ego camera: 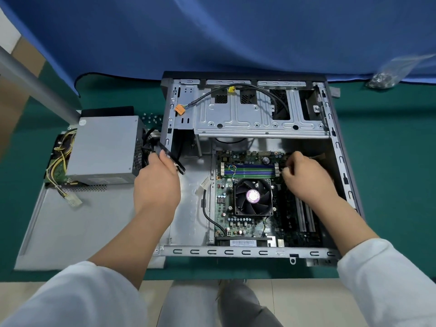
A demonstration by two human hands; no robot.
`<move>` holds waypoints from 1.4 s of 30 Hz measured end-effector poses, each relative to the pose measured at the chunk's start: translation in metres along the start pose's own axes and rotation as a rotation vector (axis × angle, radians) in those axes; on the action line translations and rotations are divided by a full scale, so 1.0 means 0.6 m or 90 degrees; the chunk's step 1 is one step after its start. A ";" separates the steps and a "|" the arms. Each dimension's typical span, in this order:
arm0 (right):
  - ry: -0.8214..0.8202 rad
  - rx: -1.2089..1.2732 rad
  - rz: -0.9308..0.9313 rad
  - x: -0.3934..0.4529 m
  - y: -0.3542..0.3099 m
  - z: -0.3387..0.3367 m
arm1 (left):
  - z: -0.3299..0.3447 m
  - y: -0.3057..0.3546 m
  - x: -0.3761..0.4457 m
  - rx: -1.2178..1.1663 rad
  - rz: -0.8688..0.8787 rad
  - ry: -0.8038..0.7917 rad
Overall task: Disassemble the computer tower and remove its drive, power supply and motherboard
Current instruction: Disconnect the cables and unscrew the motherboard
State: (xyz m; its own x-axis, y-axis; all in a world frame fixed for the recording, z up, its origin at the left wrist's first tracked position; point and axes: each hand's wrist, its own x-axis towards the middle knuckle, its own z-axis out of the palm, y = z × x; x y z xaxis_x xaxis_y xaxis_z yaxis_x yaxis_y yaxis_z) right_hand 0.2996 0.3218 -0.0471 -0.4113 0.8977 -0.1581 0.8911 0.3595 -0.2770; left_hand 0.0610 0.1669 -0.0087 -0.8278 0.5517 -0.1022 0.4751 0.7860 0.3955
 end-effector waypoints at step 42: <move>-0.039 0.115 0.096 -0.007 0.000 -0.004 | -0.001 0.001 -0.001 -0.016 -0.009 -0.007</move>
State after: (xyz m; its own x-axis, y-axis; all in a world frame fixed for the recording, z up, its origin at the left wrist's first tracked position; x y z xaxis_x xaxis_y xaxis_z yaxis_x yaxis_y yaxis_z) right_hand 0.3018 0.3186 -0.0444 -0.2925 0.9184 -0.2664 0.8968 0.1667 -0.4099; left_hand 0.0613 0.1668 -0.0078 -0.8309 0.5439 -0.1176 0.4557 0.7864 0.4171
